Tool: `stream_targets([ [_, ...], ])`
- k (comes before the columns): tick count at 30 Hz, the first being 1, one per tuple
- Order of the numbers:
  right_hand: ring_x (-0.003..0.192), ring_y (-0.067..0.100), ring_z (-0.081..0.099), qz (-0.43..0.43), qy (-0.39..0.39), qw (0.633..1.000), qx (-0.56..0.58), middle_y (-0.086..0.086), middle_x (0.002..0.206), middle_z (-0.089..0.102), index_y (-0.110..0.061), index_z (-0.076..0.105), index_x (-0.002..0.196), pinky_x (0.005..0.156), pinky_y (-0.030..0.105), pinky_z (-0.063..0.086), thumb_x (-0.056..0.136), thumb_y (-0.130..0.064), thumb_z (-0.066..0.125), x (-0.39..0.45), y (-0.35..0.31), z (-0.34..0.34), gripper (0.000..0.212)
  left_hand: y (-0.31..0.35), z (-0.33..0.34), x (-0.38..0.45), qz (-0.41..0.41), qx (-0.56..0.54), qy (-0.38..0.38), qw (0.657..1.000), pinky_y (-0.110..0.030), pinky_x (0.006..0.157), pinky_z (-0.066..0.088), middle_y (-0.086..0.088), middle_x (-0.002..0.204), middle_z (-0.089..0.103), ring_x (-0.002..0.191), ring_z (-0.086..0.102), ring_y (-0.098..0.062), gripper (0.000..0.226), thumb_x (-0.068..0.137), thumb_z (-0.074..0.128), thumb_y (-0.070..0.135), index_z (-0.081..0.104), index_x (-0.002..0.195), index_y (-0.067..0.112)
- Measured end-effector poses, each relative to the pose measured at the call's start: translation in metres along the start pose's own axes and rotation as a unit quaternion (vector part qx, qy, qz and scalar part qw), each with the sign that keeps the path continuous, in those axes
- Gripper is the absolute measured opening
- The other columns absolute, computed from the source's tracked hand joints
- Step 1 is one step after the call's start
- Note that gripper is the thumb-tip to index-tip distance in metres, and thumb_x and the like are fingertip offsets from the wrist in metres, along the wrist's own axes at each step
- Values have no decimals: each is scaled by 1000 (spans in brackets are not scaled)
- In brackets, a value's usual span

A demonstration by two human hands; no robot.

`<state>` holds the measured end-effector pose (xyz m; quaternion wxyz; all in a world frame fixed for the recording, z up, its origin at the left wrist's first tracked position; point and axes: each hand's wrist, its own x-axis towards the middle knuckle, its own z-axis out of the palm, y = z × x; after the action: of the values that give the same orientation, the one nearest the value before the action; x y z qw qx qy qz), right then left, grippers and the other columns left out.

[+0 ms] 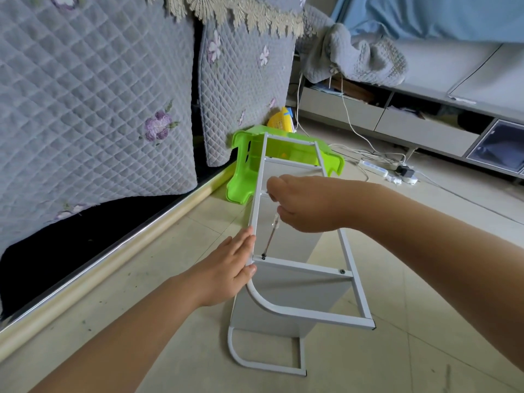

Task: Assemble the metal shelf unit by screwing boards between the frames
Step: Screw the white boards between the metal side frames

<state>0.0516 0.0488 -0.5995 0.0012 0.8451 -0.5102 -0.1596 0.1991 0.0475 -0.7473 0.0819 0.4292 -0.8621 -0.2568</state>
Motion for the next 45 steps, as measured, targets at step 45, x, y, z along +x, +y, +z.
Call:
stream_targets([
  [45,76,26,43,-25,35,988,-151,1,64,35,-5,55,104,66,29,35,100,-35,27,3,-11,0,41,-5,10,5,-7,113,47,992,-11,103,-13,-5,156,-14,144,-9,-12,100,61,-19,54,-5,147,5],
])
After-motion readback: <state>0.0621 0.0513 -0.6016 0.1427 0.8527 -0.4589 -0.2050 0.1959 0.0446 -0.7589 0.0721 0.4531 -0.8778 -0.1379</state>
